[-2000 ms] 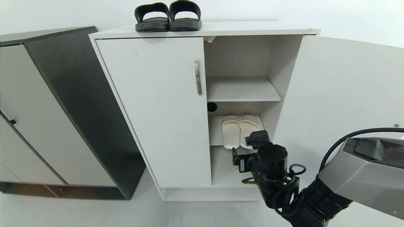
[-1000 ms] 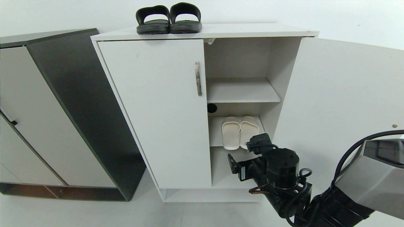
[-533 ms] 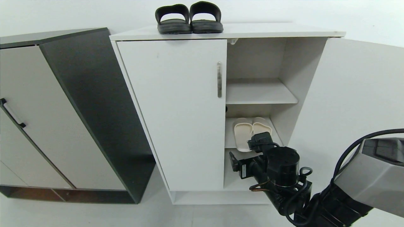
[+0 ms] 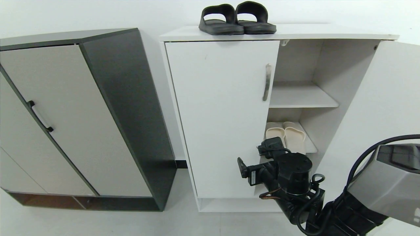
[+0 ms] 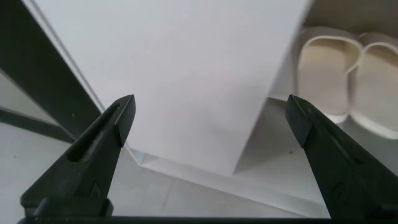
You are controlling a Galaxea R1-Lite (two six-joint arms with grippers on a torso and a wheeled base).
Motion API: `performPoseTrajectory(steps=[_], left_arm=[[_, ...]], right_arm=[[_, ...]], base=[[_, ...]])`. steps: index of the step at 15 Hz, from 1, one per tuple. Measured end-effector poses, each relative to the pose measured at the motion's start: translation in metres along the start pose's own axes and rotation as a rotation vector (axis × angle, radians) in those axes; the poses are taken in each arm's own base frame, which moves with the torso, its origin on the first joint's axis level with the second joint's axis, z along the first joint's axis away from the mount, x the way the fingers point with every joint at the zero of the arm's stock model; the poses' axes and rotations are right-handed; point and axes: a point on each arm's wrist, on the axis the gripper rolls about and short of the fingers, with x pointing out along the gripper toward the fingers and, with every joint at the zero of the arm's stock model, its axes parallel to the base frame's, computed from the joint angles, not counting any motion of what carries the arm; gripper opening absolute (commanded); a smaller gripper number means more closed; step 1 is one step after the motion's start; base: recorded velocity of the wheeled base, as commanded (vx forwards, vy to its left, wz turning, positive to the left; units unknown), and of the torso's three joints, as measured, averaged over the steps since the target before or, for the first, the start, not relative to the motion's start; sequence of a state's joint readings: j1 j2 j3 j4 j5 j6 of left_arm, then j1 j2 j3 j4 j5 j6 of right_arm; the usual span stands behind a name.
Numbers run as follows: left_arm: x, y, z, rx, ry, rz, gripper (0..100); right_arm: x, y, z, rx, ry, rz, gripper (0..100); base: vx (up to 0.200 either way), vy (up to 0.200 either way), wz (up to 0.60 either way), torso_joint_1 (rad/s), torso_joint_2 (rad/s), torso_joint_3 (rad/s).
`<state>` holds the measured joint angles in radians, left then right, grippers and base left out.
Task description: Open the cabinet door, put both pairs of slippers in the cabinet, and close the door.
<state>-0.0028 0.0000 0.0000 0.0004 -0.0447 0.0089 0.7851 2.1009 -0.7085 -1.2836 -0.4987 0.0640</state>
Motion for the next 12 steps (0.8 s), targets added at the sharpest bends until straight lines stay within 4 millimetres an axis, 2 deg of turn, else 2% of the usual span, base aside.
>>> performPoseTrajectory(steps=[12], left_arm=[[0.0001, 0.0, 0.0001, 0.0, 0.0, 0.0, 0]], right_arm=[[-0.0025, -0.0068, -0.0068, -0.049, 0.009, -0.011, 100]], base=[[0.0, 0.0, 0.0, 0.0, 0.0, 0.0]])
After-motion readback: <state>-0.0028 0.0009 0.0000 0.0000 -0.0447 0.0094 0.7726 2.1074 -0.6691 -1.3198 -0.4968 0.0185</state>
